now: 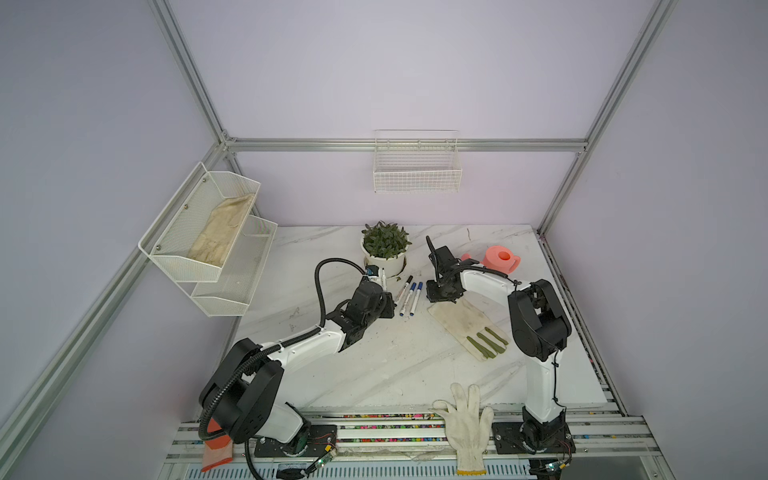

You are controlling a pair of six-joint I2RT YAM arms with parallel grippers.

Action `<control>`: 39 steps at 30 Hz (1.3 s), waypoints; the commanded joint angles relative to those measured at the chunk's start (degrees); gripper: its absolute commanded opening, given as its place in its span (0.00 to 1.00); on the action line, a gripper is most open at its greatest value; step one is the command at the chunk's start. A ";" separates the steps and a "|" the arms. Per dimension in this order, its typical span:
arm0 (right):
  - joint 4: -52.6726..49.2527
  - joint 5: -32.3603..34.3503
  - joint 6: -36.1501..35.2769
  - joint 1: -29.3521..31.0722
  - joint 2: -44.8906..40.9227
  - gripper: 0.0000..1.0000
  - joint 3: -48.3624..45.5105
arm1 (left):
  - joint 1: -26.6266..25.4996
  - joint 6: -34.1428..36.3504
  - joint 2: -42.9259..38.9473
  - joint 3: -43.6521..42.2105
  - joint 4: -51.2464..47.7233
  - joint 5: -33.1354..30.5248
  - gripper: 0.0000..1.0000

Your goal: Insert the pens into the pen caps

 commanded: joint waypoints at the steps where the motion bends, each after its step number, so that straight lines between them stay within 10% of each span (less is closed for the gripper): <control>1: 1.47 -1.28 1.08 0.19 1.52 0.42 1.47 | 0.14 -0.49 -1.52 1.80 1.56 0.53 0.00; 26: -1.23 3.57 -0.36 0.18 7.74 0.41 7.86 | 0.12 0.57 -1.52 3.26 1.40 1.06 0.00; 39: -2.24 7.73 -4.01 0.34 -2.45 0.49 -1.50 | -0.48 -0.35 -0.85 3.30 1.74 1.76 0.00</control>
